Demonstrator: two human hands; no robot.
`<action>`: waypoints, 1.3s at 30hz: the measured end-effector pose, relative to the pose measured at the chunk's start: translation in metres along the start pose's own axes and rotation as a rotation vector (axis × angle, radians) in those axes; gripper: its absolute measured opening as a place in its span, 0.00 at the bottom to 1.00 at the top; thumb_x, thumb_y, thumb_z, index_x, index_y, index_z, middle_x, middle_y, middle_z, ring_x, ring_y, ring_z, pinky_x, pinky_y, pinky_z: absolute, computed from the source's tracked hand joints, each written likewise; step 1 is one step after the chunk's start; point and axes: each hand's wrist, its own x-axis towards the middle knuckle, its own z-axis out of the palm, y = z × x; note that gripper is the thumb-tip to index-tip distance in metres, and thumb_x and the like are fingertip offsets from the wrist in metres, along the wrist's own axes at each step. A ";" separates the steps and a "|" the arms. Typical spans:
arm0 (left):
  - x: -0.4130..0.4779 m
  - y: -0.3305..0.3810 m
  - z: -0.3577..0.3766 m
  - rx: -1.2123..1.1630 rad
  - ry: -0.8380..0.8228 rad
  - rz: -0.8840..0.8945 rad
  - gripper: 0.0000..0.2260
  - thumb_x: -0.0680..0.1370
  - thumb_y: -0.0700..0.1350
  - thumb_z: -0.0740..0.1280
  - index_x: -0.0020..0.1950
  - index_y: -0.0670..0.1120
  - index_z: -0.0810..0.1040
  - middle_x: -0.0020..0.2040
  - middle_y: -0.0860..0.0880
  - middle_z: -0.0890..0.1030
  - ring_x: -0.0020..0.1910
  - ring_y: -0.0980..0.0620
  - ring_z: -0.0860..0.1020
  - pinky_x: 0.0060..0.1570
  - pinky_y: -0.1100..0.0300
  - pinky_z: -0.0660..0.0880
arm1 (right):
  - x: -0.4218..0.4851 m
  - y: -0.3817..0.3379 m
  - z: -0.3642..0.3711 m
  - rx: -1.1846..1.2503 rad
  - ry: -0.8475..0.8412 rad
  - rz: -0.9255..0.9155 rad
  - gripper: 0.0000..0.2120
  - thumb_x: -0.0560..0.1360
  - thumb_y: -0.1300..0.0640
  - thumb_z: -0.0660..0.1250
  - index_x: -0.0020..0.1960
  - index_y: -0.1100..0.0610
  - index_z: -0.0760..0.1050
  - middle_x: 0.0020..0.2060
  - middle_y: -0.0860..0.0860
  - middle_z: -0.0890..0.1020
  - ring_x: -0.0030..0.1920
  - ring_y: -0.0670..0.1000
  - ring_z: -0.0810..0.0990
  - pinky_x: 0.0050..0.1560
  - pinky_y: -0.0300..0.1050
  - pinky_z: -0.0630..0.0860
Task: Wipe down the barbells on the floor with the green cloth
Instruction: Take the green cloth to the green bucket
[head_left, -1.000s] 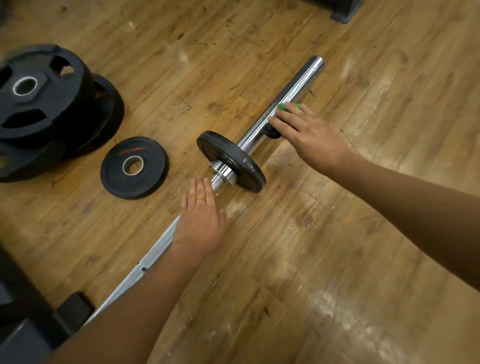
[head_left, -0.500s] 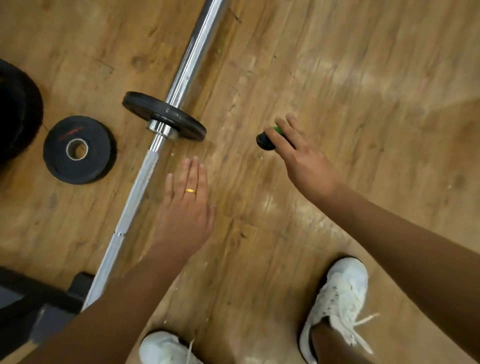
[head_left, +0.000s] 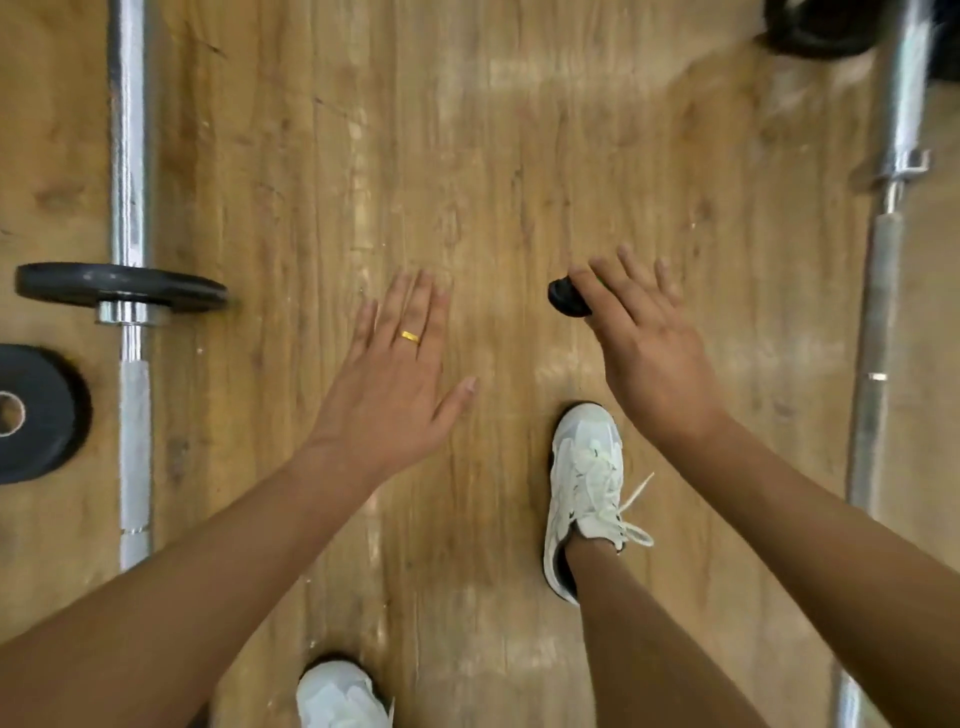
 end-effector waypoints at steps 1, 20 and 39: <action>0.009 0.009 -0.005 -0.012 -0.003 0.028 0.36 0.83 0.64 0.42 0.82 0.41 0.42 0.83 0.42 0.41 0.81 0.46 0.36 0.80 0.44 0.41 | -0.007 0.012 -0.006 -0.015 0.011 0.051 0.29 0.75 0.76 0.65 0.75 0.62 0.67 0.70 0.61 0.73 0.75 0.65 0.65 0.78 0.59 0.50; 0.080 0.224 -0.099 0.127 0.055 0.579 0.35 0.83 0.62 0.47 0.82 0.40 0.51 0.83 0.39 0.49 0.82 0.42 0.45 0.79 0.40 0.48 | -0.176 0.123 -0.156 -0.008 0.213 0.684 0.21 0.80 0.72 0.61 0.72 0.63 0.70 0.68 0.60 0.75 0.75 0.66 0.65 0.75 0.65 0.55; 0.131 0.628 -0.094 0.385 -0.024 1.394 0.32 0.84 0.58 0.49 0.81 0.39 0.55 0.82 0.37 0.52 0.82 0.41 0.48 0.78 0.38 0.52 | -0.437 0.241 -0.261 -0.023 0.287 1.203 0.28 0.74 0.78 0.65 0.72 0.64 0.70 0.67 0.63 0.75 0.73 0.68 0.67 0.75 0.62 0.60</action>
